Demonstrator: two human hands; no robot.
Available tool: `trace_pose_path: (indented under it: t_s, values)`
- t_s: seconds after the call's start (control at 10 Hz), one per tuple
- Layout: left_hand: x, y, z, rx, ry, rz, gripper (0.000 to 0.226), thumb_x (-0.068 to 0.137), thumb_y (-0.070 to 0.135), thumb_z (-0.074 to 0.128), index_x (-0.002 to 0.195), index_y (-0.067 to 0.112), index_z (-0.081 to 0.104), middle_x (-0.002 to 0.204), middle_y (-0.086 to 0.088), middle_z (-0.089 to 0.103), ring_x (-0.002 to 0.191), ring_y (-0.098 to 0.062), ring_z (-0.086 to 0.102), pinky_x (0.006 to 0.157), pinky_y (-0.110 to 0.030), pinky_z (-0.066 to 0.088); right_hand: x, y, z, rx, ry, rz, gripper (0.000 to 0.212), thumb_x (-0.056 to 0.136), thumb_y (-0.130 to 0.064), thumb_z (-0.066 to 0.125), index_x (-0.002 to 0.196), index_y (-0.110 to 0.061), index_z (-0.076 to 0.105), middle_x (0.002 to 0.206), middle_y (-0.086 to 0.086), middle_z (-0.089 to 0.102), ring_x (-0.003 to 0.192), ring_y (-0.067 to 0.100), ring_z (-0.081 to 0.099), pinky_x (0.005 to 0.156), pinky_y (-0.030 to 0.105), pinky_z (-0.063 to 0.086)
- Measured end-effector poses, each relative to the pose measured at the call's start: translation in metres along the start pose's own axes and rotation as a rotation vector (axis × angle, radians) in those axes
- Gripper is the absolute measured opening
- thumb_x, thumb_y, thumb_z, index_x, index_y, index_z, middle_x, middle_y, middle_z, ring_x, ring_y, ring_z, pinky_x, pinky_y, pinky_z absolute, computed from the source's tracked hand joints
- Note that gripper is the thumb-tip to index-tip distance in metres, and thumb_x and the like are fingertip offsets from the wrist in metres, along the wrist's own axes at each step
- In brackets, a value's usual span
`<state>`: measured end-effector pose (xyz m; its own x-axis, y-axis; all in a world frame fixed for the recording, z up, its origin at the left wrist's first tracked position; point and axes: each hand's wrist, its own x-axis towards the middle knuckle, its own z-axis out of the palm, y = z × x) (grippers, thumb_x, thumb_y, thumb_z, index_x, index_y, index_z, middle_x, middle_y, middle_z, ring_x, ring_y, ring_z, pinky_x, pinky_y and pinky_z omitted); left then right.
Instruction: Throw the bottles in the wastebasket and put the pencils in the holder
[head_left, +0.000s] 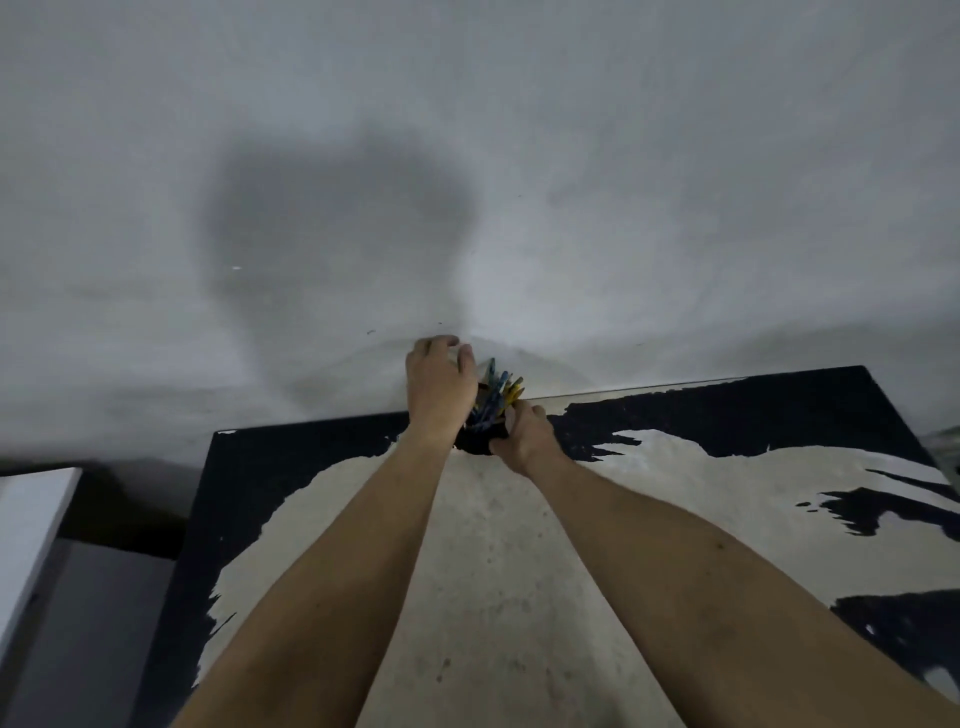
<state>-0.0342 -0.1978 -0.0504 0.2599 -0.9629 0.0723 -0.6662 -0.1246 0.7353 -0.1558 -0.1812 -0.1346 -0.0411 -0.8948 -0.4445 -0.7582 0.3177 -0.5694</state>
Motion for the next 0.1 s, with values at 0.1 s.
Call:
trace_pose_path:
  t_s: [0.1]
  values:
    - [-0.0162, 0.0030, -0.0209, -0.010, 0.004, -0.030, 0.034, 0.099, 0.031, 0.046, 0.123, 0.011, 0.059, 0.130, -0.011, 0.052, 0.125, -0.026, 0.045, 0.105, -0.034, 0.037, -0.0176, -0.0031, -0.0164, -0.068, 0.037, -0.022, 0.052, 0.084, -0.031, 0.065, 0.129, -0.011, 0.051, 0.133, 0.013, 0.047, 0.122, 0.034, 0.044, 0.096, 0.041, 0.044]
